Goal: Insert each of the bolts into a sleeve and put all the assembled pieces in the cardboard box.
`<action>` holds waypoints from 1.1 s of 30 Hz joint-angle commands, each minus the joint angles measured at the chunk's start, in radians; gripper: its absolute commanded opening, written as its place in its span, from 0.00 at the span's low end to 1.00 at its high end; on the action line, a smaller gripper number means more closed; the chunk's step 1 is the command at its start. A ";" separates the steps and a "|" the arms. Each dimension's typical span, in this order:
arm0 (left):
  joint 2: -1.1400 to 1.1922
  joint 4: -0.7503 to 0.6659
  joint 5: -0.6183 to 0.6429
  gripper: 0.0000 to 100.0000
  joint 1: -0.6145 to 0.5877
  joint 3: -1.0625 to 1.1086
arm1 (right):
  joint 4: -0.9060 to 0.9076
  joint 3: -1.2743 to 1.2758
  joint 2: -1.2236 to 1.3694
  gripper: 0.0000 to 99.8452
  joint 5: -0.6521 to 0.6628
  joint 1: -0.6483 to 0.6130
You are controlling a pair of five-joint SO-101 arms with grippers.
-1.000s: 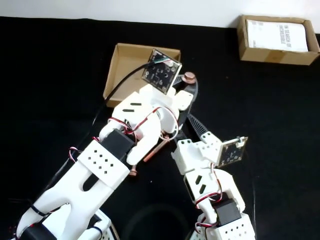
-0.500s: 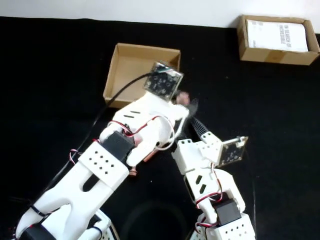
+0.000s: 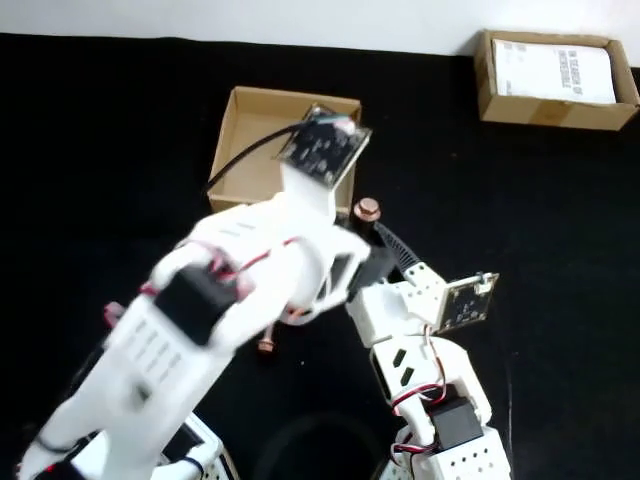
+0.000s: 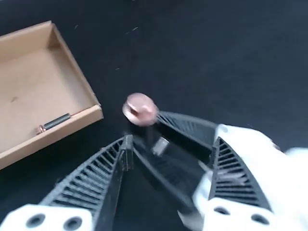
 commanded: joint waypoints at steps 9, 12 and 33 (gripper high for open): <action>-0.394 0.150 -0.008 0.03 -0.013 -0.065 | 0.222 -0.097 -0.010 0.01 -0.071 0.024; -0.469 0.149 -0.009 0.01 -0.173 0.035 | 0.280 -0.202 0.024 0.01 -0.064 0.024; -1.096 -0.565 0.000 0.01 -1.003 1.360 | 0.466 -1.345 1.377 0.01 0.589 0.019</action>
